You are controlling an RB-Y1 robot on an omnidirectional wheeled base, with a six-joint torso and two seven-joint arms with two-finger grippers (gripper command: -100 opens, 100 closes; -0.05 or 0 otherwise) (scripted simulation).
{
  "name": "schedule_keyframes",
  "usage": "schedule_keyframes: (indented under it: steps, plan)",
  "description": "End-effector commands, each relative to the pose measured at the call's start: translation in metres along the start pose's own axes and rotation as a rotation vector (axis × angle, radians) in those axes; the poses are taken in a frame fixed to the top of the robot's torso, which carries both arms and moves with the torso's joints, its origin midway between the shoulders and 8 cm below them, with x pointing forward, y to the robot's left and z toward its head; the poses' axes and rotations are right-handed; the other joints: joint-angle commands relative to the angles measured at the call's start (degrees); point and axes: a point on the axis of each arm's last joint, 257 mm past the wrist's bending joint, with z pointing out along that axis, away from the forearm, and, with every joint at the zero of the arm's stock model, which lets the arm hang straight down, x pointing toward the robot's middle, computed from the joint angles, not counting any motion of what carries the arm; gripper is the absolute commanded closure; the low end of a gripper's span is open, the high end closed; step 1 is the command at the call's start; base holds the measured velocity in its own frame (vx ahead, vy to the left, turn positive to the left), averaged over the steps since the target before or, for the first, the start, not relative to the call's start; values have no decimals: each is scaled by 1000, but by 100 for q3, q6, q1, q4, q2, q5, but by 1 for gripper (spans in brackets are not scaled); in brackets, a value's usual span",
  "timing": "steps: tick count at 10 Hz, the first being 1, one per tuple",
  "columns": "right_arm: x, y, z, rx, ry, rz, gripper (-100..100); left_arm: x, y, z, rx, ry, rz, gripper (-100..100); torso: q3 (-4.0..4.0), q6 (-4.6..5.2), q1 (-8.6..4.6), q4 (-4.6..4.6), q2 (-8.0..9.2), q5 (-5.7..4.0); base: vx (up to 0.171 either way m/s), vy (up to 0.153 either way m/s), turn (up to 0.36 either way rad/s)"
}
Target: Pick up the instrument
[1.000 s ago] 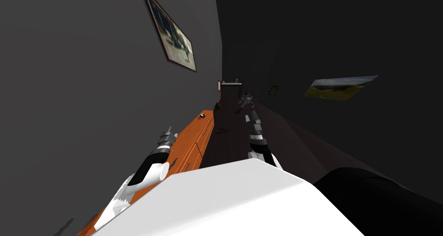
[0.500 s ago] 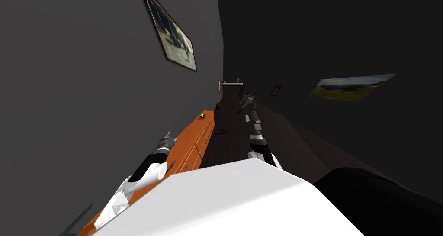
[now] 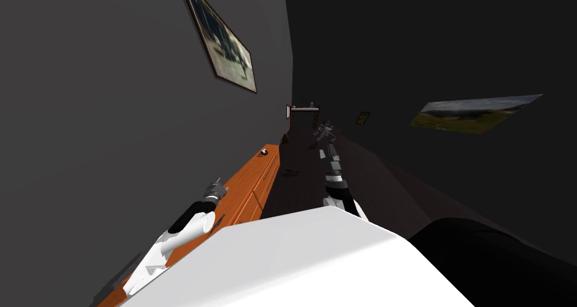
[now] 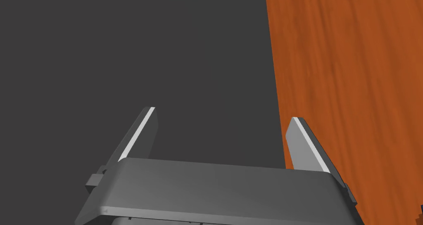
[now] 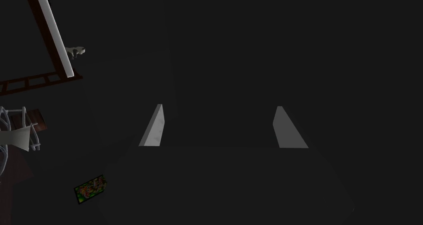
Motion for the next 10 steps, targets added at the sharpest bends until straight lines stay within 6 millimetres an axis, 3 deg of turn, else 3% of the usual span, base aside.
schedule_keyframes:
  steps: [1,4,5,10]
  plan:
    - [0,0,0,0,0,0,0,-8,13,0,-49,-22,-20,-100,0,0,0,0,0,0,69,-15,30]
    - [0,0,0,0,0,0,0,-40,56,5,-175,-89,-93,-100,6,1,-2,2,11,-1,71,-15,39]
    - [0,0,0,0,0,0,0,-42,61,4,-198,-96,-93,-100,3,1,0,2,6,0,65,-11,20]
    - [0,0,0,0,0,0,0,-81,127,0,-395,-196,-204,-100,5,1,2,2,9,0,70,-9,27]
